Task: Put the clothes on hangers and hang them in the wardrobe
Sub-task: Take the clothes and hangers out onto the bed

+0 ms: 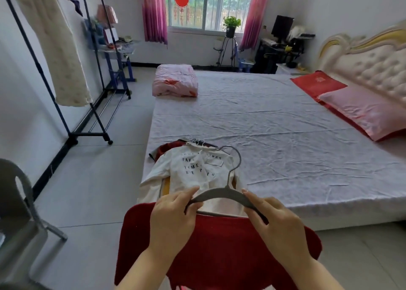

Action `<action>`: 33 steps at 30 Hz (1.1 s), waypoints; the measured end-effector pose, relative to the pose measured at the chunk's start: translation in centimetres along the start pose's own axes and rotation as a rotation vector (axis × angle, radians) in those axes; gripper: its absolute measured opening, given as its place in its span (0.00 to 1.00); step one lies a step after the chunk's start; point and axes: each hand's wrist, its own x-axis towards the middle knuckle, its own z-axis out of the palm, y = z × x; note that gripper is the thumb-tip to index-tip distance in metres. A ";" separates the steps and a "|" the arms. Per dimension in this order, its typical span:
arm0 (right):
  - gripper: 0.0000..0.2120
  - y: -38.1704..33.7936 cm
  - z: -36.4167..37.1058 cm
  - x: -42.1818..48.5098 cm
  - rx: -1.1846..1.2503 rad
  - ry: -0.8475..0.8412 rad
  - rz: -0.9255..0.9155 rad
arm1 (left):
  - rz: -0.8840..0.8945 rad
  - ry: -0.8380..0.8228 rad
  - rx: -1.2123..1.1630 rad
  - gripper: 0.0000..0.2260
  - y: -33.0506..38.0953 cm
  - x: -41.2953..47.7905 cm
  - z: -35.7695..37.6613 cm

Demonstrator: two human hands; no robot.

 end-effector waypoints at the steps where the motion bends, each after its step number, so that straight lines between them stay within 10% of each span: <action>1: 0.25 0.7 1.0 1.6 0.006 -0.008 0.008 | -0.009 -0.010 0.001 0.18 -0.7 1.7 0.8; 33: 0.18 24.1 36.9 35.6 0.213 -0.768 0.226 | -0.597 -0.397 0.298 0.21 -24.2 35.4 27.7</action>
